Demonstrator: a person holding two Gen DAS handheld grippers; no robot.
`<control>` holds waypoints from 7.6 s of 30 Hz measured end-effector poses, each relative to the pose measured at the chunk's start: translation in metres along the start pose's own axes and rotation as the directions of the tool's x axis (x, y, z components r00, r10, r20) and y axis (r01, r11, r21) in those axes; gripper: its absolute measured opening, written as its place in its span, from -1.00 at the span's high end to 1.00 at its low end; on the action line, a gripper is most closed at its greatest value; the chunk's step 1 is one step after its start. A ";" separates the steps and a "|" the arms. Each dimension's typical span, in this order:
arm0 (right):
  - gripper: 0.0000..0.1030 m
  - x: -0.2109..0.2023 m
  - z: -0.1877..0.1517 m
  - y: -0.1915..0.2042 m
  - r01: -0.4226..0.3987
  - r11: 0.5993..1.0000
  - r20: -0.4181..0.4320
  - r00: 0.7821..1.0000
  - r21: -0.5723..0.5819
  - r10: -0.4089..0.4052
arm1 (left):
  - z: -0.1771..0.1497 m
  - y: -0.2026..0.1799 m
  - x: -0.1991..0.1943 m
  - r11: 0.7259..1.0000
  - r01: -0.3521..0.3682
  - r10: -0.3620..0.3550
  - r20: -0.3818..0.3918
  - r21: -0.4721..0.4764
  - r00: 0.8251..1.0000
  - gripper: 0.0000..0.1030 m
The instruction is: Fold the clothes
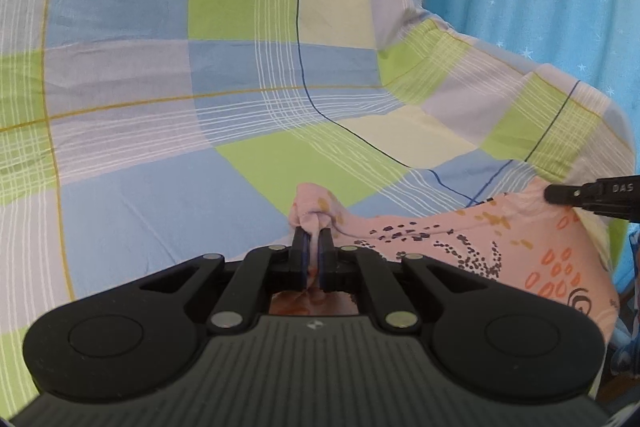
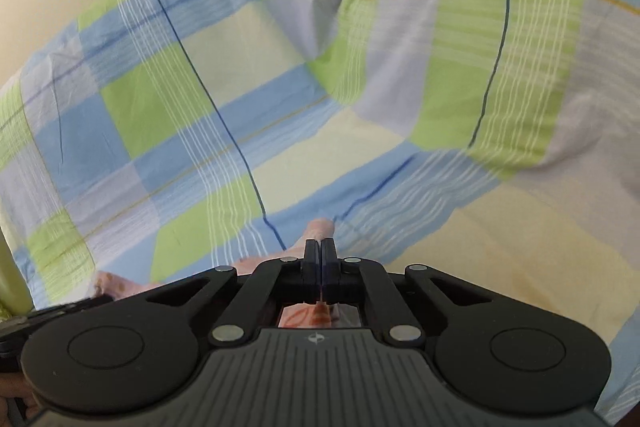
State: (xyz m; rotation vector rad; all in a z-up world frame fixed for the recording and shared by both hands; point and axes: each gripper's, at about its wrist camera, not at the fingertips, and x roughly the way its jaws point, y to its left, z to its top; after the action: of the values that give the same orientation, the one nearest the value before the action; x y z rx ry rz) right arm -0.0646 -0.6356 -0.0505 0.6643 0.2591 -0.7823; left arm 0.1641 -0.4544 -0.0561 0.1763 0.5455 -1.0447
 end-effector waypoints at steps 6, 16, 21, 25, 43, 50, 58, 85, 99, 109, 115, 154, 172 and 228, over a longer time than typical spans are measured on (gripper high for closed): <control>0.97 0.006 -0.001 0.003 0.039 0.999 -0.004 0.999 -0.038 -0.039 | 0.001 0.003 0.000 1.000 -0.009 0.009 0.005 -0.013 1.000 0.95; 0.74 -0.002 -0.006 0.010 0.186 0.963 0.071 0.982 -0.195 -0.175 | 0.000 0.016 0.001 0.984 -0.179 0.179 0.002 -0.012 0.984 0.88; 0.40 0.004 -0.023 0.068 -0.003 0.894 0.007 1.000 -0.447 0.007 | 0.006 0.002 -0.008 0.996 -0.085 0.085 0.056 0.007 0.995 0.89; 0.40 0.017 -0.040 0.096 -0.045 0.811 -0.054 0.998 -0.583 0.016 | 0.001 -0.028 0.006 0.991 -0.003 0.003 -0.003 0.133 1.000 0.85; 0.30 0.045 -0.020 0.058 0.034 0.892 -0.092 0.992 -0.451 -0.084 | -0.007 -0.029 0.030 0.980 -0.083 0.103 -0.107 0.181 0.989 0.87; 0.30 0.006 -0.009 0.069 0.038 0.882 -0.055 0.996 -0.469 -0.072 | -0.006 -0.042 -0.002 0.971 -0.099 0.121 -0.087 0.216 0.989 0.88; 0.30 -0.028 -0.048 0.086 -0.120 0.863 -0.227 0.974 -0.491 0.007 | -0.029 -0.076 -0.042 0.954 0.051 -0.009 -0.143 0.296 0.990 0.87; 0.33 -0.040 -0.179 0.209 -0.230 0.209 -0.237 0.972 -0.951 -0.010 | -0.057 -0.041 -0.091 0.909 0.217 -0.103 -0.312 0.355 0.944 0.61; 1.00 -0.042 -0.174 0.202 -0.210 0.254 -0.223 0.975 -0.944 -0.023 | -0.081 -0.079 -0.103 0.599 -0.032 0.187 -0.101 0.800 0.977 0.93; 1.00 -0.051 -0.173 0.205 -0.204 0.242 -0.207 0.978 -0.949 0.013 | -0.121 -0.110 -0.098 0.244 0.029 0.139 -0.064 0.969 0.988 0.46; 1.00 -0.052 -0.176 0.200 -0.192 0.200 -0.196 0.981 -0.961 -0.003 | -0.119 -0.102 -0.089 0.241 0.015 0.171 -0.058 0.970 0.984 0.88; 0.58 -0.063 -0.167 0.094 0.036 0.024 0.028 0.960 -0.999 -0.280 | -0.131 -0.145 -0.082 0.160 0.042 0.162 -0.068 0.986 0.984 0.83; 0.87 -0.100 -0.113 0.064 0.154 0.424 0.007 0.945 -0.893 -0.328 | -0.102 -0.130 -0.107 0.473 0.078 0.016 -0.097 0.878 0.995 0.66; 0.96 -0.085 -0.137 0.134 -0.020 0.291 -0.050 0.994 -0.956 -0.093 | -0.130 -0.158 -0.063 0.218 -0.039 0.073 0.023 0.975 0.997 0.06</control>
State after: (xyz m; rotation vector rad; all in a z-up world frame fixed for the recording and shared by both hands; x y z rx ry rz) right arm -0.0236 -0.4298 -0.0562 -0.5117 0.7740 -0.4822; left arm -0.0404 -0.4346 -0.1164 1.3803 -0.2269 -1.1865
